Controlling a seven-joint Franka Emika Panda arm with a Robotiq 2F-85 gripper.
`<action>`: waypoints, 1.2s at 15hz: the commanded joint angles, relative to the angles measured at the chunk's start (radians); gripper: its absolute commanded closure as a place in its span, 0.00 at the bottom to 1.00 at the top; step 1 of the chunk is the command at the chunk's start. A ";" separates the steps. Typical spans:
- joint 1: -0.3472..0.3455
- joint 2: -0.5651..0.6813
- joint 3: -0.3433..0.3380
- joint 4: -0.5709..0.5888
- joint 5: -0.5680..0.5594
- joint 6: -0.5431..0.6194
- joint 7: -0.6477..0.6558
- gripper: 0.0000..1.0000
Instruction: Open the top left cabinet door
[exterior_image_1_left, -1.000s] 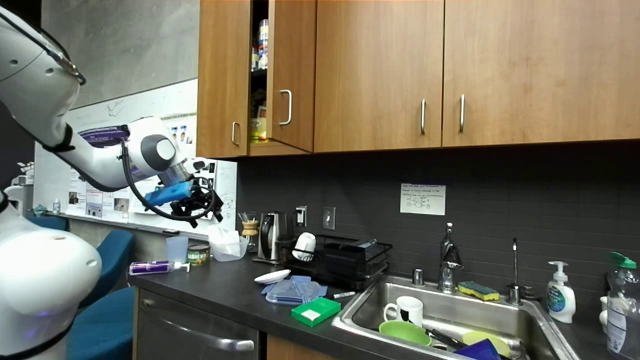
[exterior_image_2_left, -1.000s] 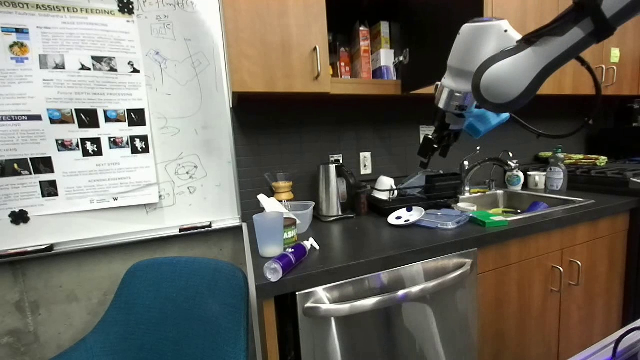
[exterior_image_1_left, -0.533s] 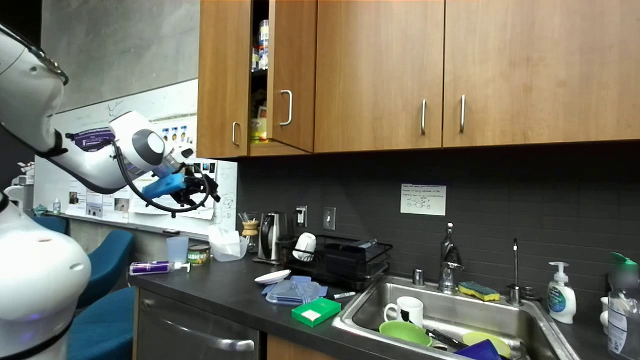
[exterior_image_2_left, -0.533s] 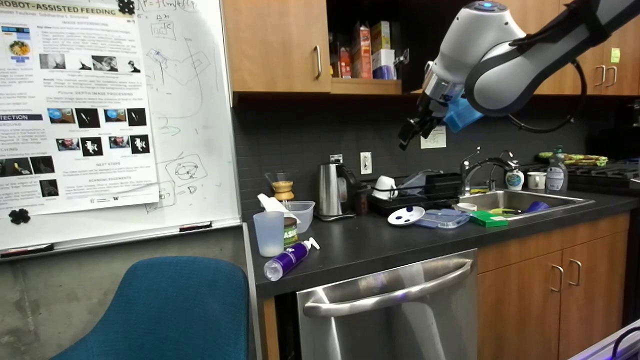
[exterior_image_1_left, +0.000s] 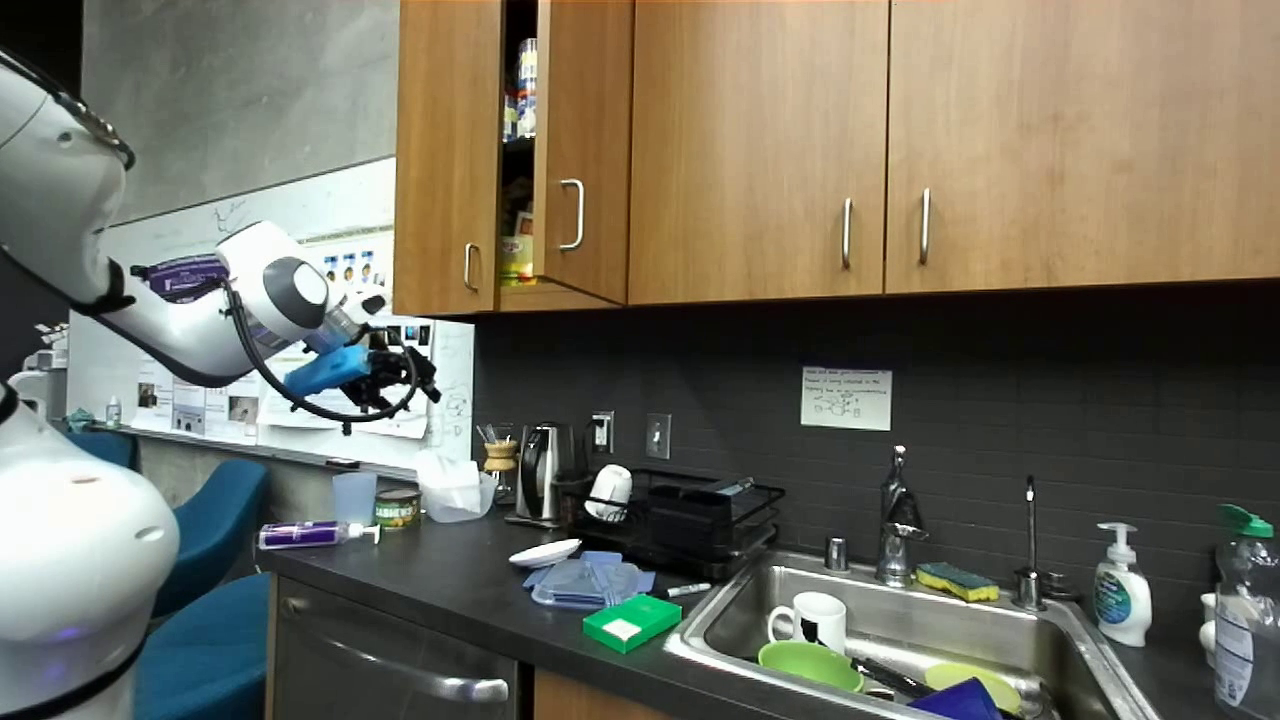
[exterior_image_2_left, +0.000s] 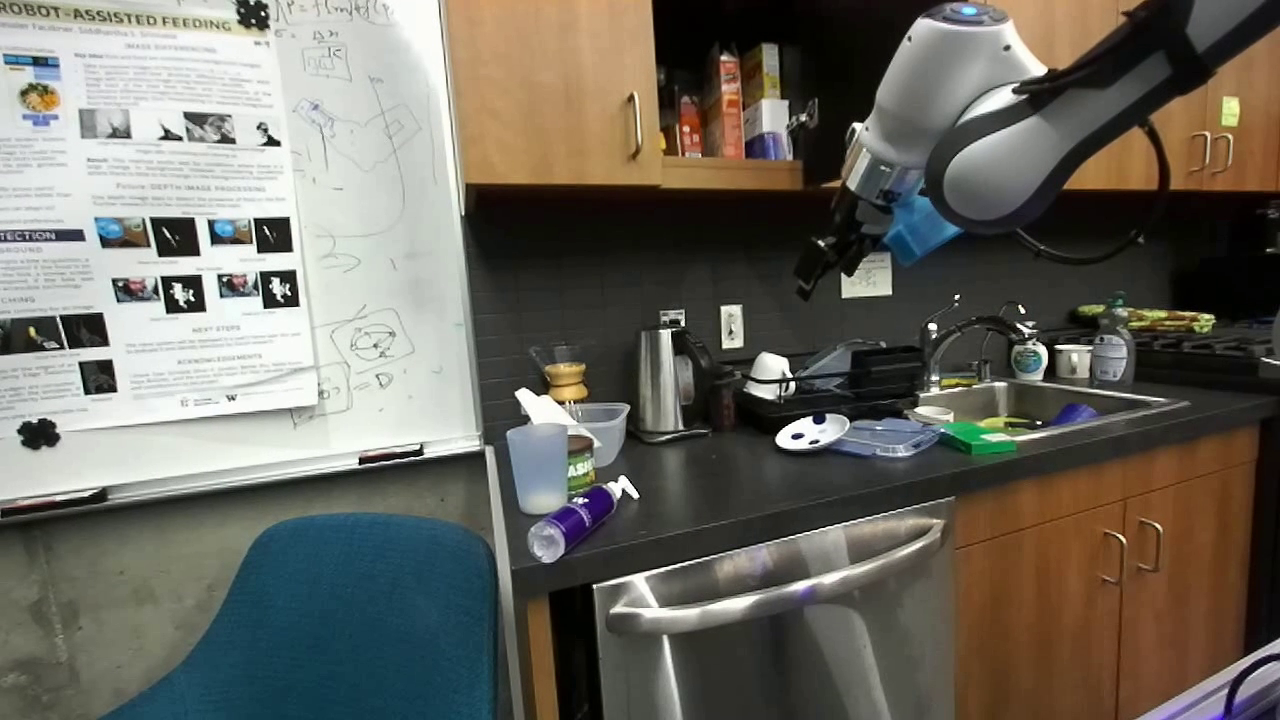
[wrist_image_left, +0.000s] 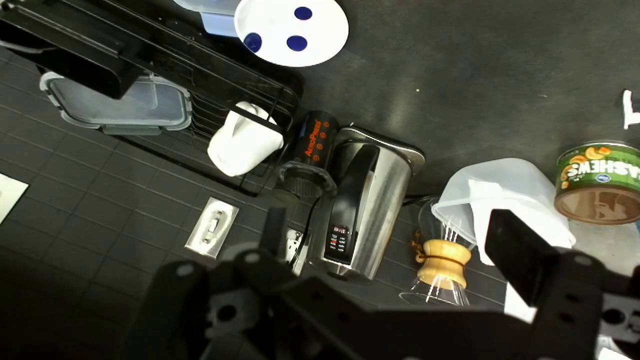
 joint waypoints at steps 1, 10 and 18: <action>0.003 0.001 -0.004 0.001 -0.003 -0.002 0.001 0.00; -0.037 -0.213 0.113 0.004 0.022 0.156 0.117 0.00; -0.248 -0.357 0.305 0.181 0.086 0.273 0.086 0.00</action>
